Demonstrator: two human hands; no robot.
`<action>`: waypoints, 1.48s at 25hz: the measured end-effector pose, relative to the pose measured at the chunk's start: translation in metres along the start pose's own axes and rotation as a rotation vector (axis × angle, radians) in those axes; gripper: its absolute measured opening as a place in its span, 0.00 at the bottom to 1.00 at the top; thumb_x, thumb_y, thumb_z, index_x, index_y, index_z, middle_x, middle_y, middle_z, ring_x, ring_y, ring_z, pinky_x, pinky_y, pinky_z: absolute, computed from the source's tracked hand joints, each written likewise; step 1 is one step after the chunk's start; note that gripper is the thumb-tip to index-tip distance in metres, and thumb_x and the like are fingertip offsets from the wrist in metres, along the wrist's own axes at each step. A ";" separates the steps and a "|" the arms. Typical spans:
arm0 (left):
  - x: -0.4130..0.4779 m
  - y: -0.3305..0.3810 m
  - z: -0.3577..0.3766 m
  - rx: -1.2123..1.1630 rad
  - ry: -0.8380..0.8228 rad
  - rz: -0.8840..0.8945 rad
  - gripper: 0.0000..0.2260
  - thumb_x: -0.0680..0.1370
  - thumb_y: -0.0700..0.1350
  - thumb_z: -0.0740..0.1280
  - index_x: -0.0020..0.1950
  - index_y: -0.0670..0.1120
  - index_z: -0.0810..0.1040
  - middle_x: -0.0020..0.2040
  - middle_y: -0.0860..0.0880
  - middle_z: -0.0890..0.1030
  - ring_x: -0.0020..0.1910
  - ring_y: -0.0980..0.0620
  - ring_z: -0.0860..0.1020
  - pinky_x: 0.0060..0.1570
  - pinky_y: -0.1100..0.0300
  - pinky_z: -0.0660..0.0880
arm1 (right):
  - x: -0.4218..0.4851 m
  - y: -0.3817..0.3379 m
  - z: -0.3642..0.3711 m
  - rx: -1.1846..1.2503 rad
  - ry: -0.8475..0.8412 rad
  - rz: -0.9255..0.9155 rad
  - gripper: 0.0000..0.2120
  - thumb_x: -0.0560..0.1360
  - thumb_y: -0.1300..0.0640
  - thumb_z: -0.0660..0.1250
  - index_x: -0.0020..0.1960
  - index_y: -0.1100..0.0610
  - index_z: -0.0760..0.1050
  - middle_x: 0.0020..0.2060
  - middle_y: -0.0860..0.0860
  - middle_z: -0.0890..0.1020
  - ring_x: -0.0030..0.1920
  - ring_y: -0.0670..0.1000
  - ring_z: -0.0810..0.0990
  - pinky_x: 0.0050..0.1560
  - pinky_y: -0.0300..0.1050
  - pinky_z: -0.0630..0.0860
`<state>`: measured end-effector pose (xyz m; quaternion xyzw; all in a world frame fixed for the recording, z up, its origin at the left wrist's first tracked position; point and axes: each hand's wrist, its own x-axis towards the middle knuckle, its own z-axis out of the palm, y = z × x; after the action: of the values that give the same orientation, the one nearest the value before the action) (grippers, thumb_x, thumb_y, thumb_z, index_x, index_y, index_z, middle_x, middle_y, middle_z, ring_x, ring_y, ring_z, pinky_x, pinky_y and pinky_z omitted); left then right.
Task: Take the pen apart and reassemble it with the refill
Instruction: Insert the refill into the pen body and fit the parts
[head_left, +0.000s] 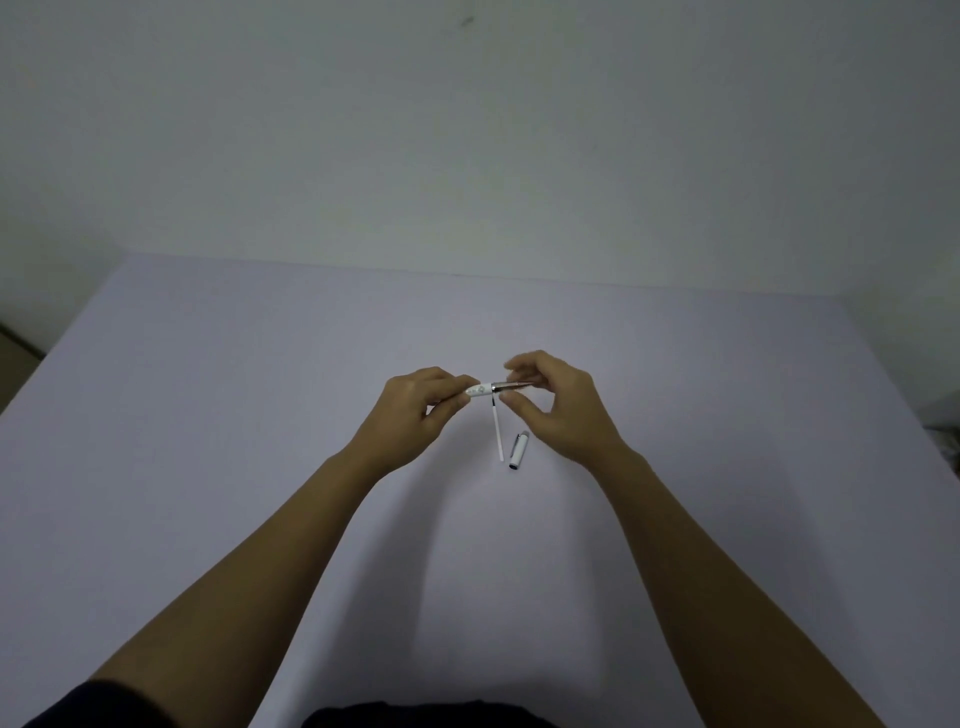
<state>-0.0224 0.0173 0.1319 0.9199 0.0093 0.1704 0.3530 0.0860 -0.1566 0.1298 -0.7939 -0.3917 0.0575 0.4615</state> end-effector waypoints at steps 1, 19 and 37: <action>0.000 0.000 0.000 0.002 -0.001 -0.001 0.09 0.77 0.41 0.64 0.55 0.47 0.80 0.42 0.45 0.82 0.39 0.51 0.76 0.41 0.64 0.70 | 0.000 0.000 0.000 -0.013 -0.004 -0.015 0.05 0.73 0.56 0.68 0.48 0.54 0.78 0.40 0.47 0.82 0.43 0.43 0.80 0.50 0.37 0.77; 0.002 0.009 -0.002 -0.005 0.014 0.015 0.09 0.77 0.41 0.64 0.56 0.48 0.79 0.42 0.47 0.82 0.39 0.53 0.76 0.40 0.70 0.68 | 0.003 -0.003 -0.008 -0.030 0.049 -0.083 0.04 0.74 0.55 0.67 0.48 0.54 0.78 0.39 0.51 0.83 0.41 0.44 0.79 0.47 0.36 0.76; 0.002 0.011 -0.005 0.021 0.005 0.033 0.09 0.77 0.42 0.64 0.56 0.48 0.79 0.40 0.46 0.81 0.38 0.51 0.75 0.39 0.69 0.67 | 0.005 -0.007 -0.012 -0.155 0.014 -0.154 0.06 0.74 0.56 0.65 0.44 0.58 0.79 0.36 0.53 0.82 0.37 0.49 0.77 0.40 0.39 0.72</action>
<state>-0.0230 0.0123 0.1433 0.9232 -0.0030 0.1785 0.3404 0.0904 -0.1595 0.1434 -0.7951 -0.4518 -0.0140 0.4044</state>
